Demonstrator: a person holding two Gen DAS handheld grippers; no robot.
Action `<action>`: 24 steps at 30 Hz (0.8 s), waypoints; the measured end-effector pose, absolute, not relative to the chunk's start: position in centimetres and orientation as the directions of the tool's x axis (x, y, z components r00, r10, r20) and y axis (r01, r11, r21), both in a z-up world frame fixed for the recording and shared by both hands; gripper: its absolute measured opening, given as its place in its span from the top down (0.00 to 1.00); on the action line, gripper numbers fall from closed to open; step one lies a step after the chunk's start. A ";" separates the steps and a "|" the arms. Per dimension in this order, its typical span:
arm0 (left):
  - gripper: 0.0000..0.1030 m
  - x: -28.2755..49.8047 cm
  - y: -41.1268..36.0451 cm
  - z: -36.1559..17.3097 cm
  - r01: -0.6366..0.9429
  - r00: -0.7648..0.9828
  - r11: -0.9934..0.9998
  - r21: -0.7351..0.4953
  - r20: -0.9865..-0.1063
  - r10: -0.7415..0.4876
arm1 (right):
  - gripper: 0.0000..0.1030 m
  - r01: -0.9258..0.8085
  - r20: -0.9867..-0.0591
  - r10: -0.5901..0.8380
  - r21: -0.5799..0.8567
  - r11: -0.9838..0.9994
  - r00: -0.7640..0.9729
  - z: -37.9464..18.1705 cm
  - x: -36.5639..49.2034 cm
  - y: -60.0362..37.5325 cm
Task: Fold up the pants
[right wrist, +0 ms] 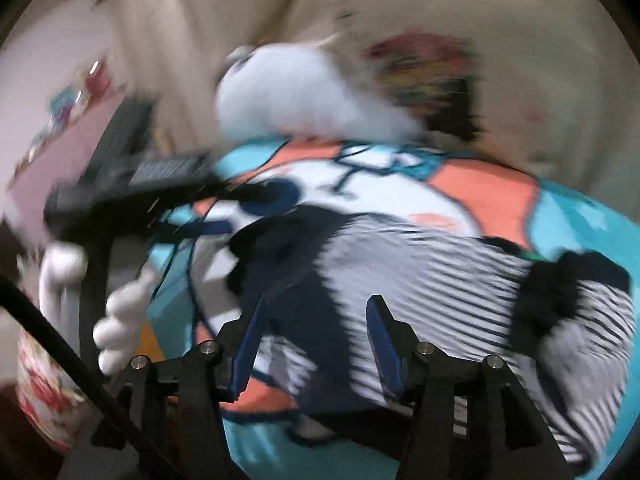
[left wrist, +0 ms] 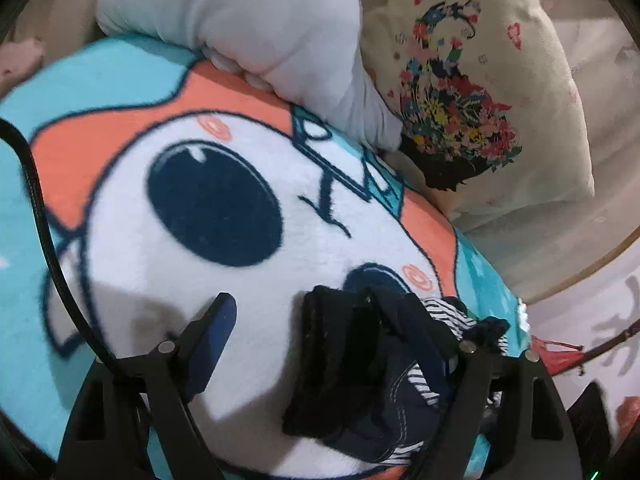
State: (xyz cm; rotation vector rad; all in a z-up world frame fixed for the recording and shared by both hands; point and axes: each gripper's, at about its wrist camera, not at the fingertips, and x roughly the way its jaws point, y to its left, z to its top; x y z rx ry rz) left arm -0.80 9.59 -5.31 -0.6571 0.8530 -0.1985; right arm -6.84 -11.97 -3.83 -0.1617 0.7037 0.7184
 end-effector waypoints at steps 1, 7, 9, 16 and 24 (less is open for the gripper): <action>0.20 -0.3 9.5 -5.4 -0.072 0.642 0.779 -0.623 -0.627 -0.442 | 0.45 -0.668 -0.649 0.541 0.067 0.741 0.535 -4.3 -7.1 -10.7; 0.19 1.2 8.0 -5.7 0.009 0.589 0.759 -0.651 -0.610 -0.530 | 0.35 -0.696 -0.674 0.511 -0.005 0.718 0.533 -6.0 -7.7 -7.0; 0.19 1.6 7.6 -6.2 0.013 0.565 0.764 -0.645 -0.625 -0.538 | 0.34 -0.685 -0.675 0.485 -0.042 0.727 0.555 -6.4 -7.6 -6.3; 0.50 2.3 7.1 -6.4 0.074 0.495 0.729 -0.680 -0.610 -0.619 | 0.39 -0.640 -0.665 0.396 -0.163 0.751 0.633 -7.5 -7.9 -4.8; 0.60 1.6 6.2 -4.3 0.066 0.520 0.745 -0.663 -0.615 -0.593 | 0.78 -0.629 -0.602 0.516 0.029 0.777 0.610 -5.3 -7.6 -8.5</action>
